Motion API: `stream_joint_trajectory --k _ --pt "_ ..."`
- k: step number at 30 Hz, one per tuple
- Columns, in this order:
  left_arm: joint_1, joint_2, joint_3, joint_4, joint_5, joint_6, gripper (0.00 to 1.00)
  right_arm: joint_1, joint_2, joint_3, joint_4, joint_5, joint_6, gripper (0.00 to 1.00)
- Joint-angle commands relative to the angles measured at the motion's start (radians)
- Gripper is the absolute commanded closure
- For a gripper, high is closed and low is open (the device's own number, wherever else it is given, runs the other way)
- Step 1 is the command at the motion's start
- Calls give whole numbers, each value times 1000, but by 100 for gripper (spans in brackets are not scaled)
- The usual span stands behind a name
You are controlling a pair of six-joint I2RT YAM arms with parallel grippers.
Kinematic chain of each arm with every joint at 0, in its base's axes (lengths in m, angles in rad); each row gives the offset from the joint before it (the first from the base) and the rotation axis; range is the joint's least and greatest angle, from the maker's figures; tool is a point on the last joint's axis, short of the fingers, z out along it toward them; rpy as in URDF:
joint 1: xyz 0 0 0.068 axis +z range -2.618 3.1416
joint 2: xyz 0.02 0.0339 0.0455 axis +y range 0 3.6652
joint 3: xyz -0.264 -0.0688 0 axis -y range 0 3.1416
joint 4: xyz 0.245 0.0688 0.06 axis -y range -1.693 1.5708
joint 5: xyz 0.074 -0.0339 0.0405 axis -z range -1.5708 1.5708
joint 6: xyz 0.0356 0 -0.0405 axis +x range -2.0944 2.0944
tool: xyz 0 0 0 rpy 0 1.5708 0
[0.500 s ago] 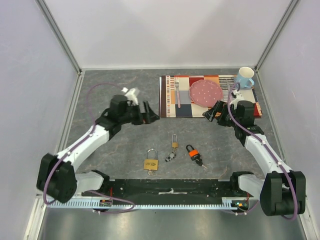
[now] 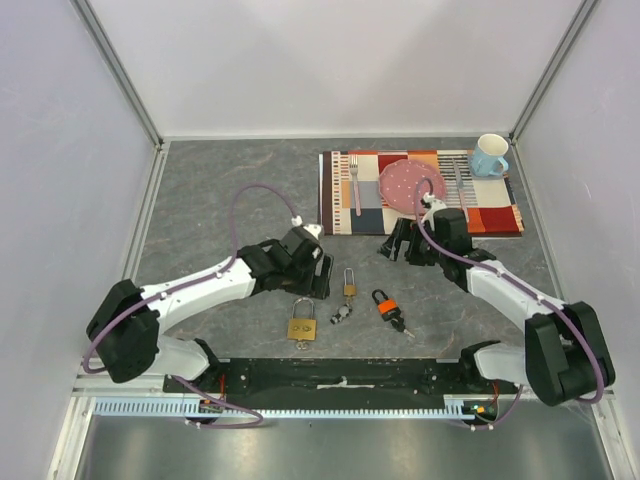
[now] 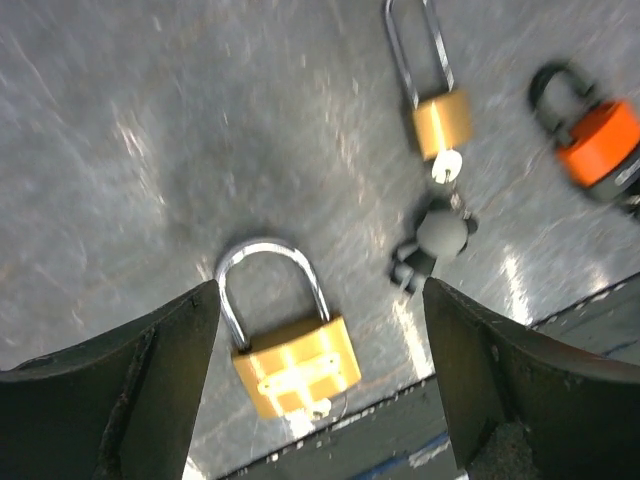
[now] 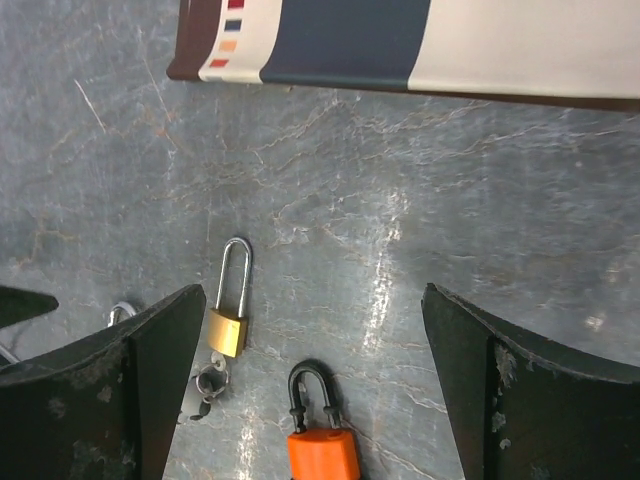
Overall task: Lock with the key
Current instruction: Move the lock to the center of the board.
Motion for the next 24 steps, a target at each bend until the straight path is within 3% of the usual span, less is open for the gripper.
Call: stream_joint_trajectory --k 1,10,24 --pt "-100 -3 -38 -163 -106 -116 11 65 67 -10 98 49 32 2" --pt "-221 -15 -107 -271 -149 -350 12 141 178 6 158 50 52 2" --pt "-233 134 -135 -140 -136 -364 11 157 180 10 140 55 29 2"
